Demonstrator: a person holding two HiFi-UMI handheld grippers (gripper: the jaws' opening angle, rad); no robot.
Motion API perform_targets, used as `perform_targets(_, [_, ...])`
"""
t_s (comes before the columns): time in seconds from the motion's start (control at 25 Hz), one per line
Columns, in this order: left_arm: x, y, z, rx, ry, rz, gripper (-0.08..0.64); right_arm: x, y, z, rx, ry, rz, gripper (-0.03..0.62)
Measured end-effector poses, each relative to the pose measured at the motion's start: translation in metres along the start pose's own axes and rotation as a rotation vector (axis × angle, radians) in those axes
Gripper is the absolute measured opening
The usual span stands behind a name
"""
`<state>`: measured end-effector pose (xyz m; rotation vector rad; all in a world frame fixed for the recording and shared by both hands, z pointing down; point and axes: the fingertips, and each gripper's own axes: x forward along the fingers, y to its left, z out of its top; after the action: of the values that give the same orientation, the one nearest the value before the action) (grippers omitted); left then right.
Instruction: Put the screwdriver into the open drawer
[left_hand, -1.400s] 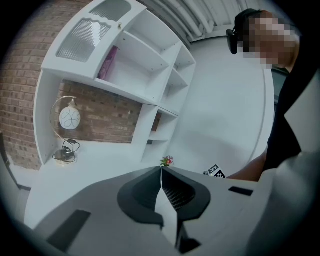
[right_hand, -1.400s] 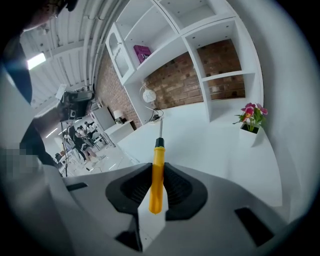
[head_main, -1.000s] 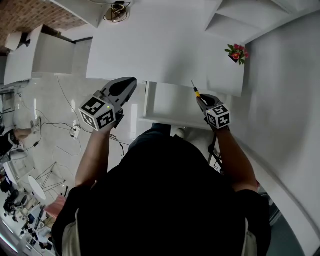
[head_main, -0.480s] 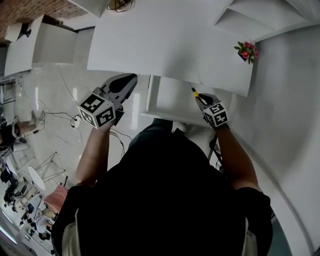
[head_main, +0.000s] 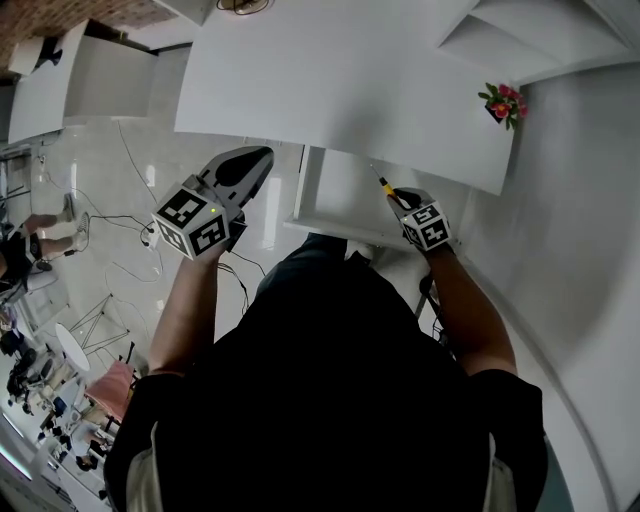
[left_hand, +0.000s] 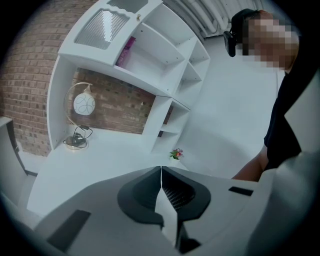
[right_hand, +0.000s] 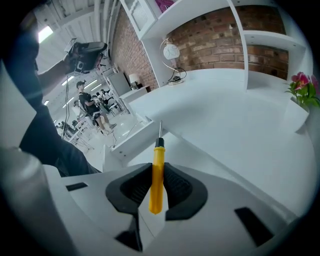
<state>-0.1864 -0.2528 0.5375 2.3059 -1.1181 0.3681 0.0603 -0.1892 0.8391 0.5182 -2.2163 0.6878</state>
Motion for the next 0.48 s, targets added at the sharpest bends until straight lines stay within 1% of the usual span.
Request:
perform_targets(0.24, [0.000,0.007,-0.007,-0.011,0.004,0.013,0.023,0.021,-0.002,-0.016,0.006,0.046,0.016,0.078])
perform_targets(0.48, [-0.001,0.015,-0.016,-0.021,0.018,0.027,0.023,0.042,-0.004,-0.036,-0.018,0.106,0.033,0.078])
